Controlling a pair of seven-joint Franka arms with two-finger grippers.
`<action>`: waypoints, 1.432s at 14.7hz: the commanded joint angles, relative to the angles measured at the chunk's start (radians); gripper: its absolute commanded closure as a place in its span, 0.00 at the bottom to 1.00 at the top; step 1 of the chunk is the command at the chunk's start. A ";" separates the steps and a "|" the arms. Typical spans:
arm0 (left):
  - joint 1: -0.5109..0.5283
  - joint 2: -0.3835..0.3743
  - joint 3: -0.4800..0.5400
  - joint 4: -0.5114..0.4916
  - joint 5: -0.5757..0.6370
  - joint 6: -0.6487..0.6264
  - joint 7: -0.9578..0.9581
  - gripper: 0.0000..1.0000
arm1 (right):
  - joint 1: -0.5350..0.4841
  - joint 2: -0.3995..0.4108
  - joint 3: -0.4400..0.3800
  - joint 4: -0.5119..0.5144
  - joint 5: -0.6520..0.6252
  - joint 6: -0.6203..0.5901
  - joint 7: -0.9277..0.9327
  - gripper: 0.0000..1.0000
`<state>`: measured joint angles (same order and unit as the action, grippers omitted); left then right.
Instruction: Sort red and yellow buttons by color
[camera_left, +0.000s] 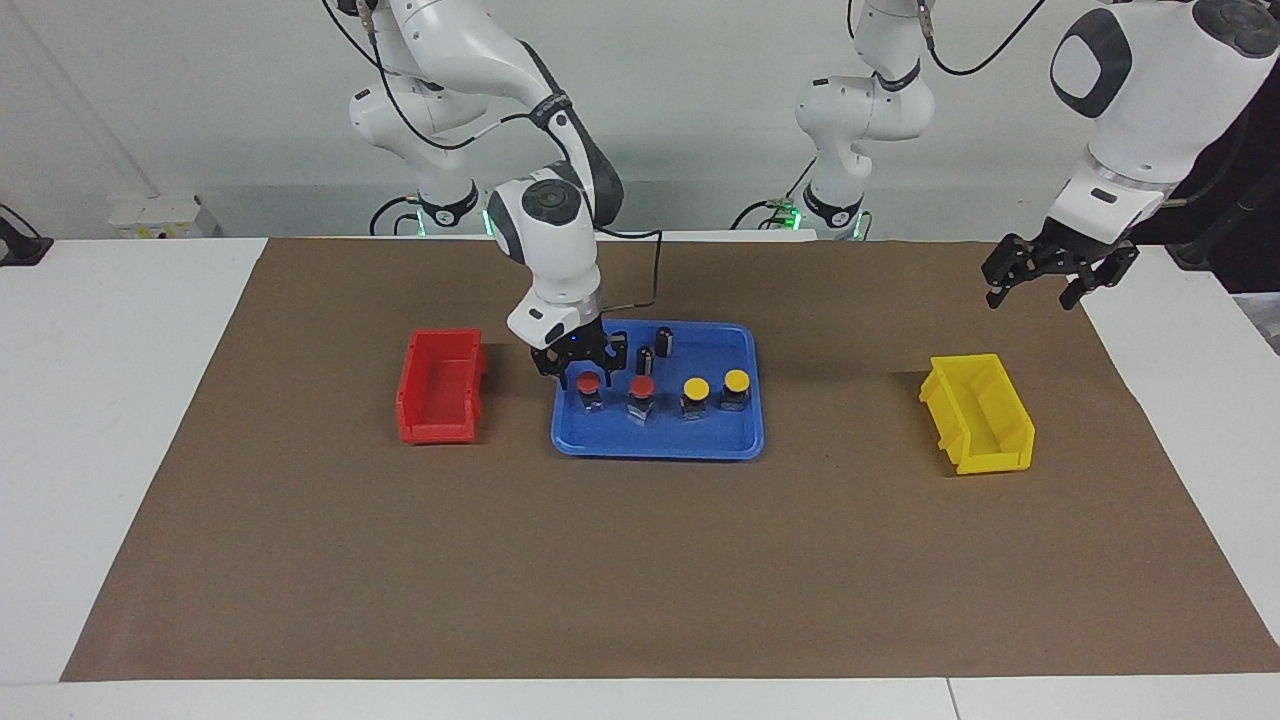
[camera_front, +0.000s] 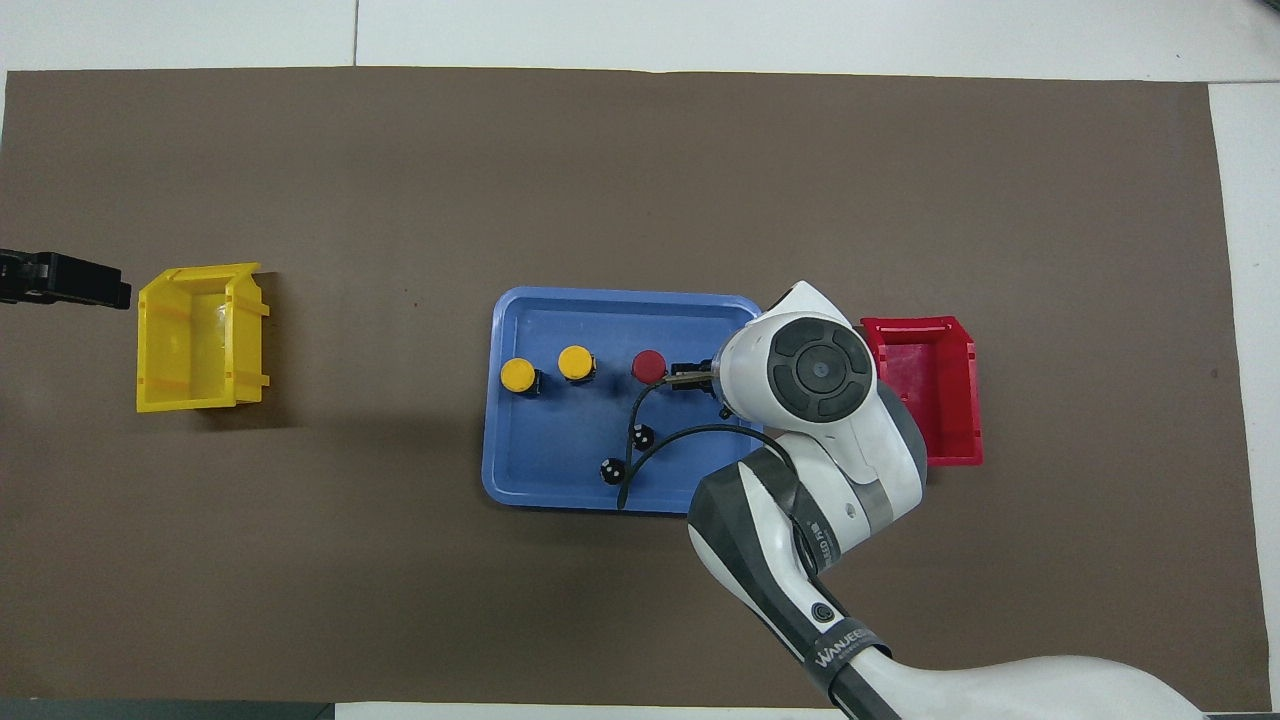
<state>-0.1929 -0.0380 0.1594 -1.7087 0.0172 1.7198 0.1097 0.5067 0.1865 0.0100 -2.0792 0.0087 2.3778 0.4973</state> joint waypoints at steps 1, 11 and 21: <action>0.003 -0.028 -0.001 -0.035 -0.008 0.026 -0.001 0.00 | -0.002 -0.005 -0.002 -0.021 -0.006 0.035 -0.005 0.36; -0.258 -0.007 -0.015 -0.150 -0.013 0.209 -0.316 0.04 | -0.016 0.005 -0.007 0.118 -0.018 -0.154 -0.008 0.67; -0.487 0.124 -0.018 -0.304 -0.025 0.487 -0.577 0.22 | -0.319 -0.240 -0.010 -0.005 -0.032 -0.388 -0.472 0.66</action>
<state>-0.6373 0.1024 0.1257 -1.9547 0.0124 2.1423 -0.4310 0.2118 -0.0256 -0.0126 -2.0138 -0.0200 1.9503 0.1003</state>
